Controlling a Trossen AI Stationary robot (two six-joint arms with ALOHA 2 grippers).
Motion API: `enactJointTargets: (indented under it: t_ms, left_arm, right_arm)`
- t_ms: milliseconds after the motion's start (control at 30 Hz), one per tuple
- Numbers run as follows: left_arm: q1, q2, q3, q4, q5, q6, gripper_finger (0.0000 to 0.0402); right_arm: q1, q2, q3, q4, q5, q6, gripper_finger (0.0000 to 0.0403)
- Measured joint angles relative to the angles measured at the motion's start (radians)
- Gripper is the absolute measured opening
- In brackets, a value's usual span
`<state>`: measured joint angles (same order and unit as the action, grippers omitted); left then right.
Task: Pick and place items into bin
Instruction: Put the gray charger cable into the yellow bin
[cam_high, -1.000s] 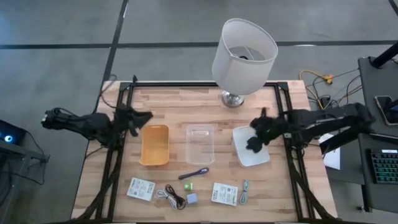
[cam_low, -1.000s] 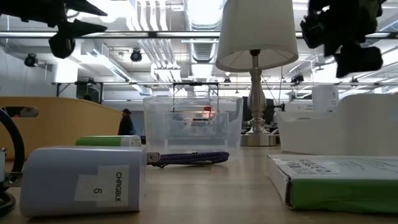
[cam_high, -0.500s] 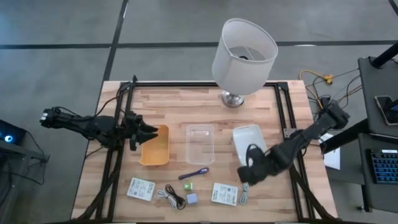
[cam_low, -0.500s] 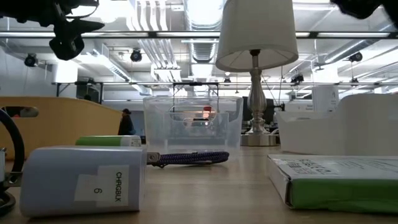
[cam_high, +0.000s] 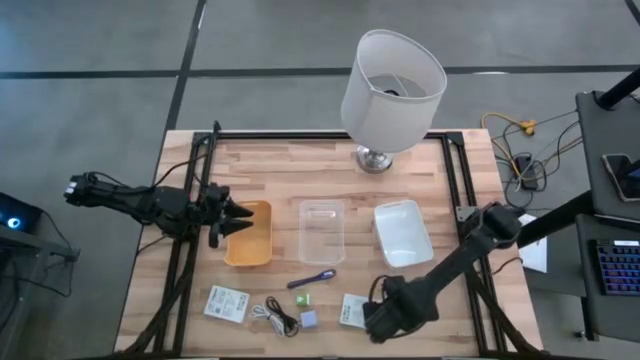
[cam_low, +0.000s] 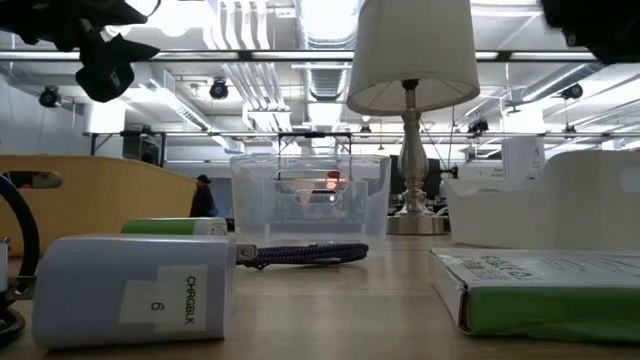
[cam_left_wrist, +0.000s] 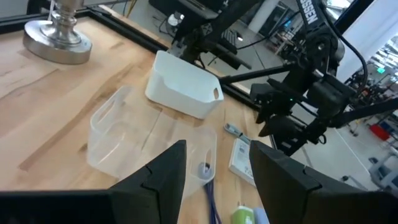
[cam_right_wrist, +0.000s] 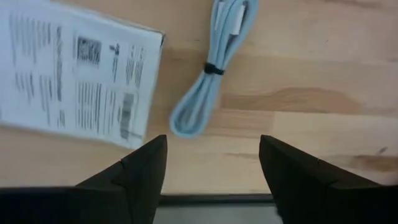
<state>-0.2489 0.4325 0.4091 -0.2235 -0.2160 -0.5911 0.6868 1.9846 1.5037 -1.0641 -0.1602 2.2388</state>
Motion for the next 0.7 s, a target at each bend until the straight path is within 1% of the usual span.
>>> enactJointTargets:
  t_ms: [100, 267, 433, 533, 700]
  left_arm:
    - [0.0, -0.015, 0.0, -0.021, 0.004, 0.0, 0.0162]
    - [0.0, -0.037, 0.0, -0.035, 0.004, 0.0, 0.0162]
    - [0.0, -0.058, 0.0, -0.035, 0.005, 0.0, 0.0162]
    - [0.0, -0.065, 0.0, -0.034, 0.005, 0.001, 0.0162]
    - [0.0, -0.075, 0.0, -0.033, 0.005, 0.002, 0.0162]
  right_arm:
    - [0.0, 0.043, 0.002, -0.003, 0.006, 0.077, 0.0233]
    - [-0.005, 0.092, 0.001, -0.004, 0.009, 0.092, 0.0222]
    - [-0.016, 0.107, -0.008, -0.005, 0.04, 0.095, 0.0207]
    - [-0.023, 0.107, -0.032, -0.004, 0.056, 0.092, 0.019]
    - [-0.027, 0.097, -0.074, 0.023, 0.059, 0.088, 0.0146]
